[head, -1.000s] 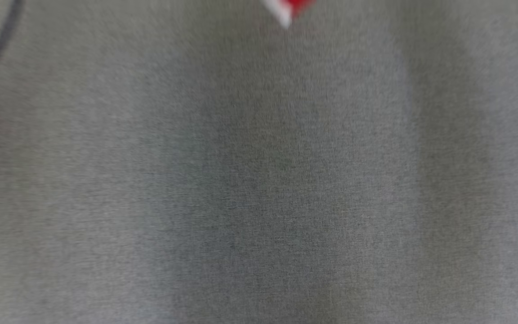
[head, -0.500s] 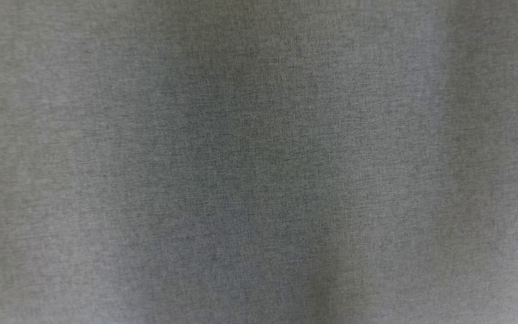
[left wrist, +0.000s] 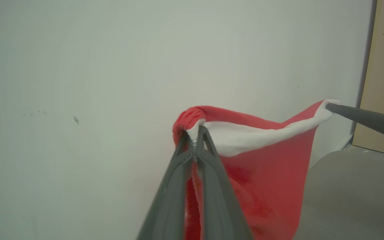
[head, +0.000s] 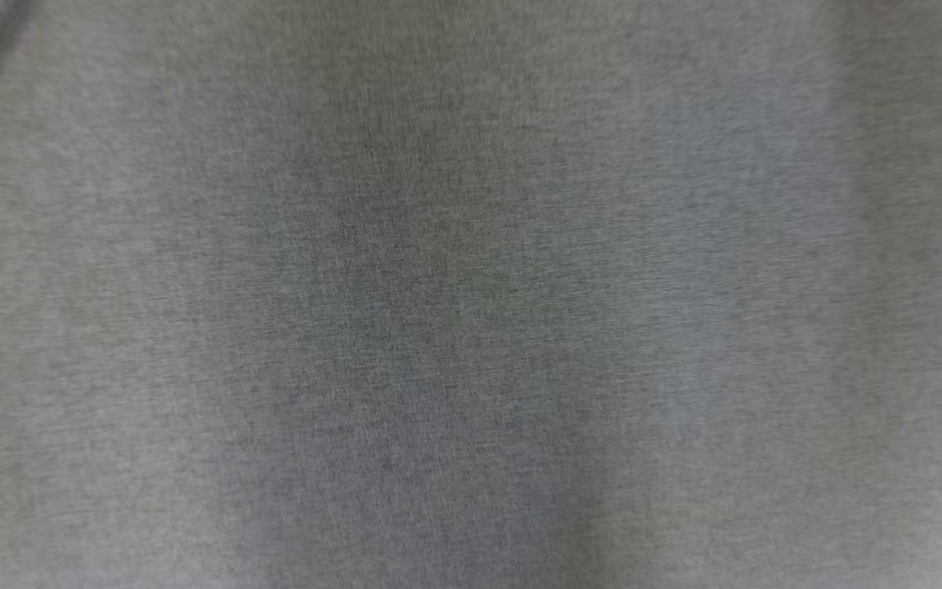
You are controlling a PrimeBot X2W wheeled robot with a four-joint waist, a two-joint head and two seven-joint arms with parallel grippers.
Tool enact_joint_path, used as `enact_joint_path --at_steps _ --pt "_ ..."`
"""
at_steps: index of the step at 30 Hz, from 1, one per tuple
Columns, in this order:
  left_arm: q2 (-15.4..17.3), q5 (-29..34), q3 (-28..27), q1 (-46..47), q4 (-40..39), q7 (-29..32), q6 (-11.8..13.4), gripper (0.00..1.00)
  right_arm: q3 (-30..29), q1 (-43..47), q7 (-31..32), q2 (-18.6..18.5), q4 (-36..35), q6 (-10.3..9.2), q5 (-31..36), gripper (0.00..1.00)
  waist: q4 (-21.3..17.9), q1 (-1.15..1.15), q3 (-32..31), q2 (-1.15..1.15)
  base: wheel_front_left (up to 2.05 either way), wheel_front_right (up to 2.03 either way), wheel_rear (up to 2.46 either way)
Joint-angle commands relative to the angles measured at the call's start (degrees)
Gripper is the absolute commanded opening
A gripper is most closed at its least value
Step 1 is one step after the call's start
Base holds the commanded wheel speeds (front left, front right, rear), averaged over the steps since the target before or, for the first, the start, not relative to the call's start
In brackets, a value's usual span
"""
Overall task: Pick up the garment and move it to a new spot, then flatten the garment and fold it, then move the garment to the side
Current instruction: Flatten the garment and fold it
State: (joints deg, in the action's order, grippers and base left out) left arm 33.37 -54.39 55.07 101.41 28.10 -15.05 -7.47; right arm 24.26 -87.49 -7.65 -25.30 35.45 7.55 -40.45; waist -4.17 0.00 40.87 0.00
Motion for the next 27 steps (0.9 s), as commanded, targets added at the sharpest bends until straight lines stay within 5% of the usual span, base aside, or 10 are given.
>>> enact_joint_path --at_steps 1,12,27 --pt "0.61 1.85 -1.92 -5.2 -3.19 -0.14 0.69 0.0 0.41 4.63 -0.7 -1.0 -2.1 -0.13 -0.81 0.0 -0.19 0.0 -2.69 0.0 0.0 0.0 0.0" --pt "0.52 8.28 -11.47 -38.98 -22.23 -0.17 6.65 0.0 -4.58 36.37 -2.19 -4.73 -15.77 -0.13 -2.48 0.0 0.41 0.0 -11.29 0.0 0.0 0.0 0.0" --pt "-2.94 16.0 -19.17 -73.4 -26.91 -0.18 5.45 0.0 -19.83 74.23 4.4 2.53 -30.89 -0.14 4.37 0.0 0.22 0.0 -19.88 0.0 0.0 0.0 0.0"
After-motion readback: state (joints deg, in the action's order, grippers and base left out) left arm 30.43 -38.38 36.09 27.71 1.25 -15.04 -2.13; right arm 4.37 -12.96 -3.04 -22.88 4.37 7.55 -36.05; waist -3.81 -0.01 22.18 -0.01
